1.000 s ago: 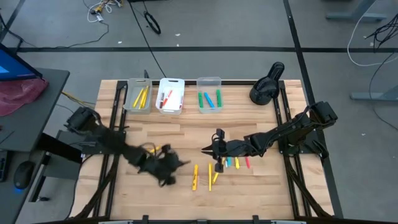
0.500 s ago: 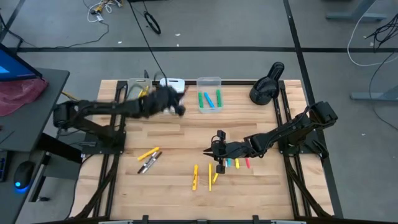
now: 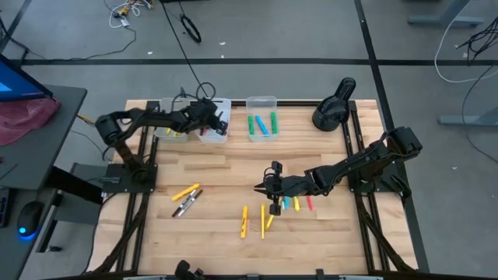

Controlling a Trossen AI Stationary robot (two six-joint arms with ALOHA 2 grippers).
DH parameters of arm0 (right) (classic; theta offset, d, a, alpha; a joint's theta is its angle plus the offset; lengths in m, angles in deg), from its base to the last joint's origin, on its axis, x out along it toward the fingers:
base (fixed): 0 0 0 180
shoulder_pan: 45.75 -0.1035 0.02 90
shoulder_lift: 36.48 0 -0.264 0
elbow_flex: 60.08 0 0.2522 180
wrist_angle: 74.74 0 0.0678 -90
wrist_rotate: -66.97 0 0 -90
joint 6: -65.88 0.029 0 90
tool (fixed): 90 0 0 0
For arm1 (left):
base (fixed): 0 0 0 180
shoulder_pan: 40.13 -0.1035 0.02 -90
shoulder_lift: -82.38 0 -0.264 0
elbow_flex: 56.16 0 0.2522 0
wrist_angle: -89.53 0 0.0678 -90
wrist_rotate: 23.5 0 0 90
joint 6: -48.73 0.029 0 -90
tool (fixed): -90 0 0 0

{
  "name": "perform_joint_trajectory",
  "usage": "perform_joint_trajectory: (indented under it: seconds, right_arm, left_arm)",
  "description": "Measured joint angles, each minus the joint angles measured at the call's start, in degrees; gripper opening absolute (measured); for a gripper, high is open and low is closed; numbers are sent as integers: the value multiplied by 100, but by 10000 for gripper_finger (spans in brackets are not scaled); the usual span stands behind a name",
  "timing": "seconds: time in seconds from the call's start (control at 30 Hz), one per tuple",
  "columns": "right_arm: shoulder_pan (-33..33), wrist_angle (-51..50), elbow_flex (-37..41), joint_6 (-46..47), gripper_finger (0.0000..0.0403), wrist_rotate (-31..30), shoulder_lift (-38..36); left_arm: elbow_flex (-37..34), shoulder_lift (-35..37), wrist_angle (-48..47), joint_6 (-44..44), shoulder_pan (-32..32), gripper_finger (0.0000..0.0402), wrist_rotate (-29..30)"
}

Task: Pick & Place Markers
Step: Put the brown erase marker into the white bin, then put the yellow highlighter into the transparent bin

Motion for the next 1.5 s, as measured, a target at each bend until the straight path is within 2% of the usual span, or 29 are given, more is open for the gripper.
perform_joint_trajectory:
  seconds: [0.17,0.33,0.47,0.67,0.77,0.87,1.0,1.1,1.27,1.4,1.5]
  right_arm:
    - [0,1,0,0,45,0,0]
    - [0,-27,0,0,45,2,0]
    - [-68,-338,2,61,45,2,-145]
    - [-191,-1540,2,552,45,7,-940]
    - [-257,-2282,2,1028,45,-4,-1452]
    - [-392,-3203,0,1598,45,9,-1897]
    - [-541,-4649,0,2718,45,11,-2191]
    - [-564,-5121,114,3610,45,1,-2181]
    - [-511,-4420,878,4499,63,258,-2131]
    - [-514,-3377,1464,4780,117,479,-2063]
    - [-514,-2930,1636,4771,169,493,-1901]
  left_arm:
    - [0,-65,23,-104,-16,73,-61]
    - [4,33,39,-102,-77,129,-111]
    - [7,387,13,-102,-130,172,-370]
    - [11,1428,-97,-100,53,196,-871]
    - [-2,1973,-104,22,458,191,-879]
    - [0,2317,-71,191,1135,184,-825]
    - [-4,2367,23,429,2270,177,-357]
    - [-4,2152,138,478,3082,177,398]
    - [-5,1680,421,472,4041,177,1554]
    - [-9,1261,640,515,4404,177,2071]
    - [-7,1019,944,783,4433,177,2171]
